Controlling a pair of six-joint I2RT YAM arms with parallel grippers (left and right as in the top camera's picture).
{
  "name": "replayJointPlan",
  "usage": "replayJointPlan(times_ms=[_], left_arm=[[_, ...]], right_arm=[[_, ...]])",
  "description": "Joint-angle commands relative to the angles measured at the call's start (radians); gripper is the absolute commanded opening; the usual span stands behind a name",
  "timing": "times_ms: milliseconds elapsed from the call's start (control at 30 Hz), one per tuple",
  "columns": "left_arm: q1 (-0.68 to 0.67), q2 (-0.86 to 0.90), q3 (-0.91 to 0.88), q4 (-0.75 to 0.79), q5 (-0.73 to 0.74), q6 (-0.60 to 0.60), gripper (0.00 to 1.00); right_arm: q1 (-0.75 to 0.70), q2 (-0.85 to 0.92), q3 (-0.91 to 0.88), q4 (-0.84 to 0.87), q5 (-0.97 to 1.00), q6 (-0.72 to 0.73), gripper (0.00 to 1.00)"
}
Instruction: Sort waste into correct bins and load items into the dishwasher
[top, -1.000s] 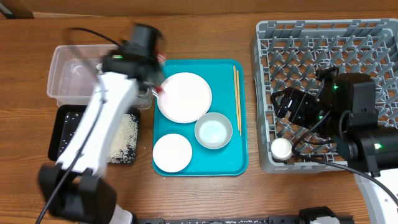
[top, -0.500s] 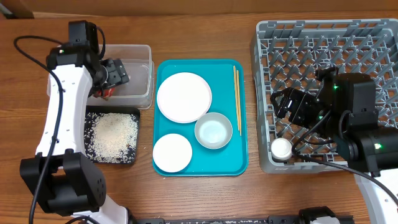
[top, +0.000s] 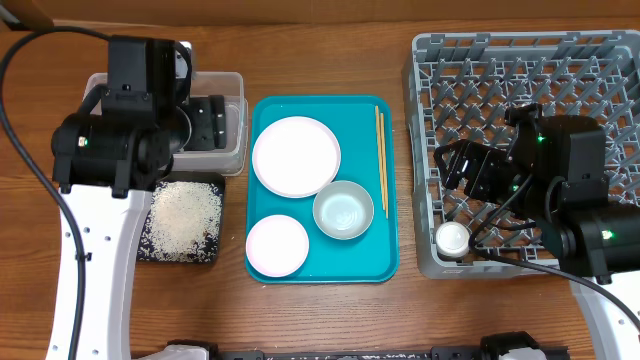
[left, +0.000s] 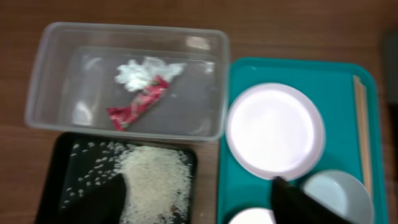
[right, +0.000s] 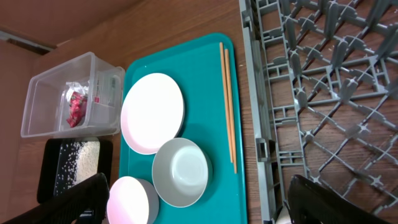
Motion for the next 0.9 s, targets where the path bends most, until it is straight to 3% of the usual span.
replayJointPlan(times_ms=[0, 67, 100, 267, 333, 433, 867], left_arm=[[0.029, 0.045, -0.028, -0.010, -0.086, -0.117, 0.62], [0.022, 0.065, -0.035, -0.026, 0.101, -0.009, 0.56], [0.005, 0.064, -0.035, -0.028, 0.125, 0.013, 0.56], [-0.123, -0.021, -0.035, -0.049, 0.048, 0.010, 0.63], [-0.180, -0.074, -0.035, -0.056, -0.015, 0.010, 0.70], [-0.232, -0.145, -0.035, -0.068, -0.095, -0.009, 1.00], [-0.241, -0.279, -0.035, -0.172, -0.031, -0.023, 1.00]], right_arm=[[-0.003, 0.001, 0.016, 0.005, -0.006, -0.010, 0.95], [-0.003, 0.001, 0.016, 0.002, -0.005, -0.010, 0.99], [-0.003, 0.001, 0.016, -0.001, -0.005, -0.010, 1.00], [-0.003, 0.001, 0.016, -0.002, -0.006, -0.010, 1.00], [-0.003, 0.001, 0.016, -0.002, -0.005, -0.006, 1.00], [-0.003, 0.001, 0.016, -0.002, -0.005, -0.006, 1.00], [-0.003, 0.001, 0.016, -0.003, -0.005, -0.006, 1.00]])
